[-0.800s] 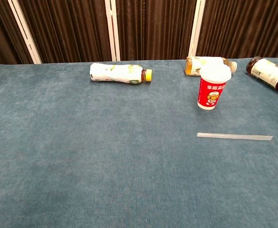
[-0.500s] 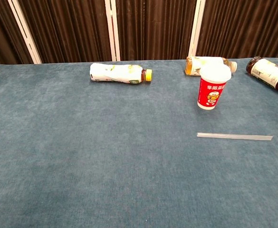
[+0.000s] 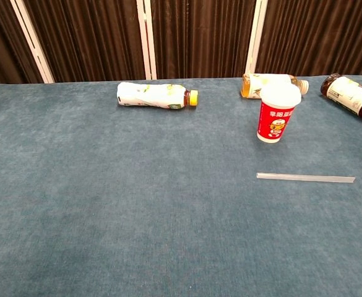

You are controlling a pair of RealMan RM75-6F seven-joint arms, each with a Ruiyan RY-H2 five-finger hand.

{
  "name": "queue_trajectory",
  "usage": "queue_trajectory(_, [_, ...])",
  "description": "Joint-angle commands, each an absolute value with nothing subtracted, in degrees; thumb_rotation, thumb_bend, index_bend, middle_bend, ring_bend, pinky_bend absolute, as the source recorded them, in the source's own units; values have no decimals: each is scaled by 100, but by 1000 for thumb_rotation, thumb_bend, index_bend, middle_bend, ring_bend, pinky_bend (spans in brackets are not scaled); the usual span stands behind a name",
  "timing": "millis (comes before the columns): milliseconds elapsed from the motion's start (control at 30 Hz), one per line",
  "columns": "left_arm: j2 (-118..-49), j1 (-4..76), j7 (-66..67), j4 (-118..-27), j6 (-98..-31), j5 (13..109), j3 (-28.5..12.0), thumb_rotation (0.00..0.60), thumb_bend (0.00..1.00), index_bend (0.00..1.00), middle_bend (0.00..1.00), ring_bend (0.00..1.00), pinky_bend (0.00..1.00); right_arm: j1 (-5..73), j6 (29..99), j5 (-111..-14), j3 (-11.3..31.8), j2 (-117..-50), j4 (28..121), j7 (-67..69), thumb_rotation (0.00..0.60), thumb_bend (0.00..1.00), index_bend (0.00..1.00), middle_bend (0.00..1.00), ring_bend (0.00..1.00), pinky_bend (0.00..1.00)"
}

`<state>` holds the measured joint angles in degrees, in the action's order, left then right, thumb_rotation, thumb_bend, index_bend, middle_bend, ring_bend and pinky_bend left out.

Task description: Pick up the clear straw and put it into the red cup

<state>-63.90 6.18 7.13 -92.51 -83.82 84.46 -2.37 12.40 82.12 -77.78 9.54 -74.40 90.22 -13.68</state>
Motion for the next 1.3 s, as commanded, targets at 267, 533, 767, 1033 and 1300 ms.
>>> queue_trajectory(267, [-6398, 618, 731, -9253, -8382, 8437, -242, 600, 77, 0, 0, 0, 0, 1309, 8344, -7845, 1054, -7722, 9228, -1323, 600, 203, 431, 79, 0, 0])
queue_trajectory(533, [-6390, 619, 717, -9261, -8375, 8434, -241, 600, 76, 0, 0, 0, 0, 1739, 7788, -7330, 1170, -8376, 9368, -2094, 600, 217, 438, 91, 0, 0])
queue_trajectory(767, [-6385, 620, 695, -9256, -8366, 8431, -241, 600, 77, 0, 0, 0, 0, 2091, 7471, -6874, 1259, -9293, 8697, -2508, 600, 240, 476, 107, 0, 0])
queue_trajectory(1033, [-6386, 626, 706, -9258, -8360, 8424, -248, 600, 76, 0, 0, 0, 0, 2307, 7274, -6396, 1453, -9989, 8081, -2511, 600, 244, 497, 116, 0, 0])
queue_trajectory(1300, [-6383, 631, 700, -9256, -8352, 8419, -250, 600, 77, 0, 0, 0, 0, 2459, 7146, -6129, 1633, -10376, 7633, -2361, 600, 260, 508, 122, 0, 0])
